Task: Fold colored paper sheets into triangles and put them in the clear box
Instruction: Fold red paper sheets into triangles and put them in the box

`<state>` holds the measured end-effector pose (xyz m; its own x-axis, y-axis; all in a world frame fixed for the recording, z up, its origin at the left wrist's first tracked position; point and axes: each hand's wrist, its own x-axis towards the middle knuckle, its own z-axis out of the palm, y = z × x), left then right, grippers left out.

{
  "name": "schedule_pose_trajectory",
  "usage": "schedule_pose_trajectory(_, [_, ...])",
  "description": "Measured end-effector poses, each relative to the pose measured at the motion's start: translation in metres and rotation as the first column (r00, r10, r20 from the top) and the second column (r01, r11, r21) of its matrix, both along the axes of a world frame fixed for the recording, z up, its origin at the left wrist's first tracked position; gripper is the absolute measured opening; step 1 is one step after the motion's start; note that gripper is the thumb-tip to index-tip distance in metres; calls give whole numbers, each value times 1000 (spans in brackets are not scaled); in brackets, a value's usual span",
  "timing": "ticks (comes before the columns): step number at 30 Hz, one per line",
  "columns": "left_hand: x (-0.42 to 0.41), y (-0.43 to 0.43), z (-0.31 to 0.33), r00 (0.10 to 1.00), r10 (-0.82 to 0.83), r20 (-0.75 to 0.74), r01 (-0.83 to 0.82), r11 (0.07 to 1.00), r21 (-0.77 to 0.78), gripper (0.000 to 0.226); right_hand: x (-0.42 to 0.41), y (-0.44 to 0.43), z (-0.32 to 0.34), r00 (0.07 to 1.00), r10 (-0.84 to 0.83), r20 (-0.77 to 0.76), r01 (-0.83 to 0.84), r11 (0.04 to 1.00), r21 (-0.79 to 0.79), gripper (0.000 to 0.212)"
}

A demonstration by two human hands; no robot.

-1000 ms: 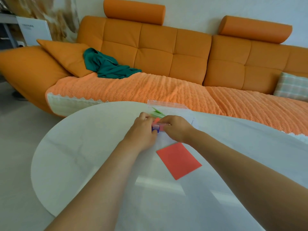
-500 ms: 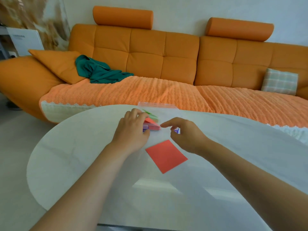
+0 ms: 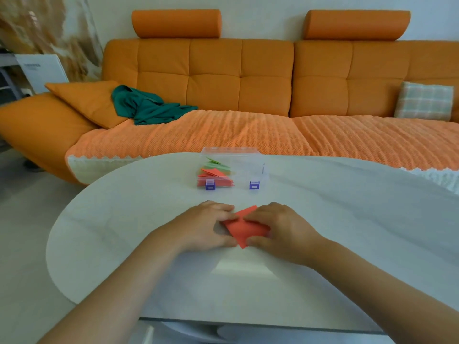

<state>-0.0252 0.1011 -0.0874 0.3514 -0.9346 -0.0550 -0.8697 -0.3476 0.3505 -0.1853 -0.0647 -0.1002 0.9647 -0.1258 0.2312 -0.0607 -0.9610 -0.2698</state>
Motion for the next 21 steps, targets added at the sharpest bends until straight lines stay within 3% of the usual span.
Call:
schedule_pose_trajectory(2, [0, -1, -1, 1000, -3, 8, 3, 999, -52, 59, -2, -2, 1, 1000, 7, 13, -8, 998, 65, 51])
schedule_pose_trajectory(5, [1, -4, -5, 1000, 10, 26, -7, 992, -129, 40, -6, -7, 8, 997, 11, -70, -3, 993, 118, 59])
schedule_pose_trajectory(7, [4, -5, -7, 999, 26, 23, -23, 989, -145, 40, -10, -12, 14, 993, 26, -113, -8, 988, 155, 57])
schedule_pose_trajectory(10, [5, -8, -6, 999, 48, -10, -49, 988, -145, 44, -16, -16, 19, 998, -5, -63, 19, 973, 230, 27])
schedule_pose_trajectory(13, [2, -10, -1, 998, 29, -53, -37, 986, -165, 56, -18, -19, 19, 994, -103, -36, 108, 977, 184, 23])
schedule_pose_trajectory(17, [-9, -13, -2, 998, -56, -27, 43, 941, -336, 23, -20, -22, 16, 980, -197, 17, 185, 942, 280, 15])
schedule_pose_trajectory(21, [-20, -13, -1, 988, -56, -146, 4, 942, -335, 11, -21, -26, 17, 969, -242, -45, 243, 911, 333, 10])
